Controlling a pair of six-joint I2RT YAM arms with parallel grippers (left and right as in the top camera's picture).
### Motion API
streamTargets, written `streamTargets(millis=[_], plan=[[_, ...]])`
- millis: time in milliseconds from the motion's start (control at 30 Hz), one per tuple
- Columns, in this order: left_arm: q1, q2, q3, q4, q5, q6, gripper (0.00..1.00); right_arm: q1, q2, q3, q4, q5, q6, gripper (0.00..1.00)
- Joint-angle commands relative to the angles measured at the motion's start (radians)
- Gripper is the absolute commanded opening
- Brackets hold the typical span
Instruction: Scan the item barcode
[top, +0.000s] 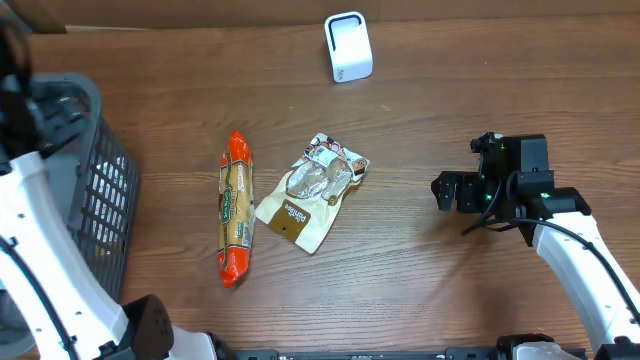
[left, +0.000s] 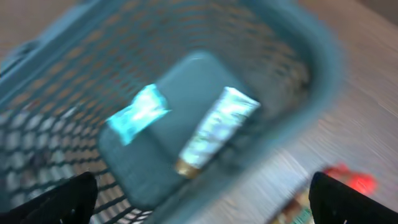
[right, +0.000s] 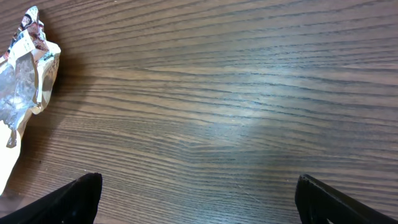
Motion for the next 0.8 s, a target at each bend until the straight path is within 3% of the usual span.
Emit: streamTargets(millis=[0,167,467,567,767], plan=[[0.095,-0.009,-0.064,0.032,-0.028,-0.025,0.99,0.005,-0.001,0.02,0.004,-0.008,0.0,1.0],[0.19,-0.009,-0.233,0.149,-0.019,0.002,0.99,0.005,-0.001,0.02,0.004,-0.009,0.0,1.0],[0.211,-0.009,-0.585,0.47,-0.053,0.28,0.99,0.005,-0.001,0.02,0.004,-0.008,0.0,1.0],[0.216,-0.009,-0.689,0.522,-0.109,0.293,0.99,0.005,-0.001,0.02,0.004,-0.008,0.0,1.0],[0.3,-0.009,-0.915,0.638,-0.072,0.327,0.99,0.005,-0.001,0.02,0.004,-0.008,0.0,1.0]])
